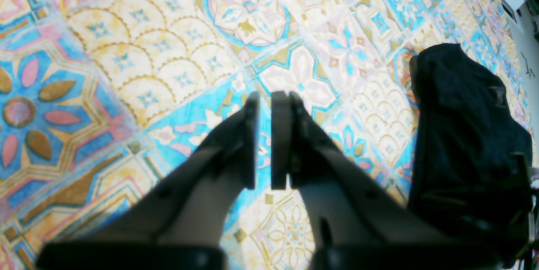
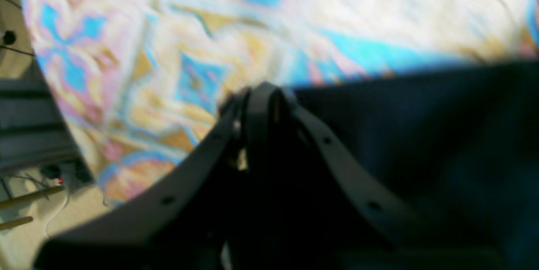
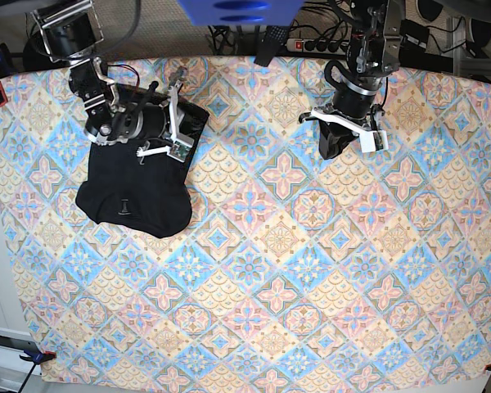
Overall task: Fold the T-shirt properly
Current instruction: 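Drag the folded black bundle with the right gripper toward the cloth's corner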
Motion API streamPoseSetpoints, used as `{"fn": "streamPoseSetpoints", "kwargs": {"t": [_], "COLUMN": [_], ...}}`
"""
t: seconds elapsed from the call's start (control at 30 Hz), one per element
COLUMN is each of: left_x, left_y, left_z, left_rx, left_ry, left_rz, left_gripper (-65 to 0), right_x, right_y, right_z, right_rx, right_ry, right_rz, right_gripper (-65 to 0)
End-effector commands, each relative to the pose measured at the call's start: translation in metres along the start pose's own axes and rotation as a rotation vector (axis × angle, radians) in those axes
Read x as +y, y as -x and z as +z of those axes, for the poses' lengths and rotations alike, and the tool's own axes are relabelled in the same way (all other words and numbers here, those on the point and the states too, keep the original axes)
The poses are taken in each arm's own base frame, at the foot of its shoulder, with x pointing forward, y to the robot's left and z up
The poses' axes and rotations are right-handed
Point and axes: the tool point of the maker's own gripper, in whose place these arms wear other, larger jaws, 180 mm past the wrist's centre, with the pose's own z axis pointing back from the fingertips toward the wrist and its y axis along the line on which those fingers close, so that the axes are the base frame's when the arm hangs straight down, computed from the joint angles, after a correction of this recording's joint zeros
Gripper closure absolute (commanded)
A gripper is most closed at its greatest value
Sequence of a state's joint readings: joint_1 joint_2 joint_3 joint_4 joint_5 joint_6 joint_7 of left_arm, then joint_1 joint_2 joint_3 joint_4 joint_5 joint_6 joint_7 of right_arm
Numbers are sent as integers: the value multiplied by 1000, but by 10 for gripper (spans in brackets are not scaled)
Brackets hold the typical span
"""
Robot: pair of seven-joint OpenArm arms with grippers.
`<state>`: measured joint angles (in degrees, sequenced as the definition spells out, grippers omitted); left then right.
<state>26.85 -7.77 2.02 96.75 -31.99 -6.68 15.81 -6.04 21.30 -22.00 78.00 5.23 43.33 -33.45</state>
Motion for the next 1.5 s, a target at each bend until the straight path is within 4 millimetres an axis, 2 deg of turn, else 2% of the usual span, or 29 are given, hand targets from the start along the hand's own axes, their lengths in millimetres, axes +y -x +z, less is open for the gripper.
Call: {"fn": "streamPoseSetpoints", "kwargs": {"t": [0.0, 0.13, 0.3, 0.47, 0.57, 0.73, 0.83, 0.93, 1.1, 1.47], "left_x": [-5, -7, -7, -7, -8, -7, -7, -6, -6, -5], "left_y": [-11, -13, -15, -15, -14, -15, -13, -13, -13, -13], "left_z": [1, -1, -2, -2, -2, -1, 0, 0, 0, 0], "left_rx": [-39, -44, -47, -47, -48, -47, -44, -43, -43, -42], "left_ry": [19, 24, 26, 26, 26, 26, 24, 24, 24, 22], "left_rz": [-3, -5, -5, -5, -2, -7, -6, -6, -6, -7], "left_gripper": [-28, -28, -28, -28, -28, -28, -28, -27, -27, -27], "right_x": [-34, -43, -65, -65, -64, -65, -67, -76, -95, -112], "right_y": [66, 69, 76, 74, 67, 72, 83, 94, 91, 97], "right_z": [21, 28, 44, 46, 45, 44, 45, 57, 69, 86], "right_rx": [292, 299, 303, 299, 283, 298, 319, 349, 356, 359], "right_ry": [129, 149, 206, 212, 214, 210, 210, 227, 264, 317], "right_rz": [44, 43, 4, 9, 24, 12, -6, 2, 18, -14], "right_gripper": [-47, -47, -47, -47, -47, -48, -48, -48, -48, -48]}}
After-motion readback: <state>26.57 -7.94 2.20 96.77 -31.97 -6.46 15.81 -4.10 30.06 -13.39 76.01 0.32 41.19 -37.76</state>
